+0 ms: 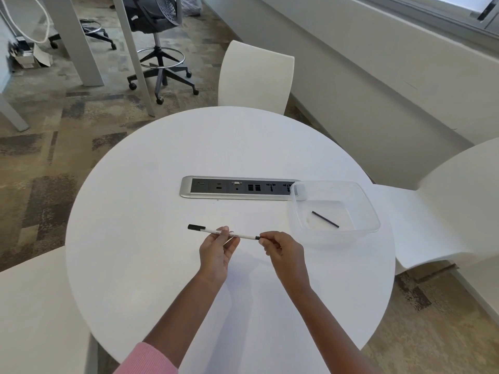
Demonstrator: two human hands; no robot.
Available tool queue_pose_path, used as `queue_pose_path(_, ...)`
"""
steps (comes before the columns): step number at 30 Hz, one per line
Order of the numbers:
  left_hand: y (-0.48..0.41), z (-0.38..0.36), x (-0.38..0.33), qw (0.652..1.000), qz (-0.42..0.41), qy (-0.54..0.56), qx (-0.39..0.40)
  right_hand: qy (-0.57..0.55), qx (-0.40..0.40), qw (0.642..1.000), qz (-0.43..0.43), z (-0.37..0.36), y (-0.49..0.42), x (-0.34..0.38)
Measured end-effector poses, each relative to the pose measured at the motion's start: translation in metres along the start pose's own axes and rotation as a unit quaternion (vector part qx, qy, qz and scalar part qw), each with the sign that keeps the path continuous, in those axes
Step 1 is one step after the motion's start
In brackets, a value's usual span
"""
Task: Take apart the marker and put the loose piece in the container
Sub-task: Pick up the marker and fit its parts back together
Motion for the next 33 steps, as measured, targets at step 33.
queue_pose_path(33,0.015,-0.022,0.011,0.989,-0.010,-0.131,0.070,-0.176,0.121,0.952,-0.220,-0.026,0.009,-0.011)
Point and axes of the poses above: each hand's wrist, its own y-axis away from the middle knuckle, its own z-axis out of the back of the hand, x = y × z, the point moved 8 cm from there along -y, towards the middle knuckle, and after that the axes turned 12 degrees about z, right-handed, at the moved point
